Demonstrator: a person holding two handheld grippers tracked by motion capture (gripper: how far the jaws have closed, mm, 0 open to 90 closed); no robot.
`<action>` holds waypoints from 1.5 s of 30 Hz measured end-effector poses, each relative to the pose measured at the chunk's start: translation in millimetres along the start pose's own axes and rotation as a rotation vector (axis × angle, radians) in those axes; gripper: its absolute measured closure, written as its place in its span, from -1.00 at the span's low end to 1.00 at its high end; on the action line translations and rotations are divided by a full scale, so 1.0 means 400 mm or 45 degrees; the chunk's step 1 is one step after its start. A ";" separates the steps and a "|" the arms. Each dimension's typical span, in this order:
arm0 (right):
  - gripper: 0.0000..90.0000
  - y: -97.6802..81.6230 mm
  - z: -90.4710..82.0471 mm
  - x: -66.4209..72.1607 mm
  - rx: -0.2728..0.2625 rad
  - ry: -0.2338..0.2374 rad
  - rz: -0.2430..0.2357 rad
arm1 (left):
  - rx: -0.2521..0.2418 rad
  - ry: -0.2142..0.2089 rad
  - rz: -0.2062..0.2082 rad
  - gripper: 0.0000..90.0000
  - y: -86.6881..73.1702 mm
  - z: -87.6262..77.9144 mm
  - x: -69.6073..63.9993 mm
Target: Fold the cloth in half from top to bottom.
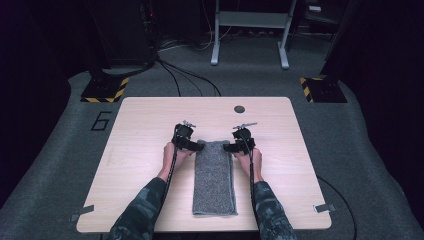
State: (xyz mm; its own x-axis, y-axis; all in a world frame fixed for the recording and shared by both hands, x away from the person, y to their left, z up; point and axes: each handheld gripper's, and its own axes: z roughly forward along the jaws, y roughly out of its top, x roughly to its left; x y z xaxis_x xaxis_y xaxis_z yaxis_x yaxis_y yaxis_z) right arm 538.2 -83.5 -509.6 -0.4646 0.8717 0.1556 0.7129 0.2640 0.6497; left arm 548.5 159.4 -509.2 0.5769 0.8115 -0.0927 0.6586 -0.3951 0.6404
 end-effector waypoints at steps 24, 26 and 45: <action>0.91 0.046 -0.038 0.049 -0.070 -0.003 -0.135 | -0.121 0.009 0.123 0.93 0.043 -0.062 -0.025; 0.91 0.053 -0.048 0.049 -0.081 -0.004 -0.141 | -0.132 0.014 0.127 0.93 0.052 -0.074 -0.027; 0.91 0.122 -0.176 0.055 -0.265 -0.025 -0.190 | -0.302 0.050 0.174 0.93 0.131 -0.194 -0.050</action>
State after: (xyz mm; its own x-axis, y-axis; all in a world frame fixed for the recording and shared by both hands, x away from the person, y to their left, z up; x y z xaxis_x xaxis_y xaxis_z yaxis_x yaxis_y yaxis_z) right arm 525.8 -80.6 -422.0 -0.5446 0.8380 0.0334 0.5128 0.3012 0.8040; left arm 533.9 155.7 -414.8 0.6304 0.7755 0.0332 0.4419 -0.3938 0.8060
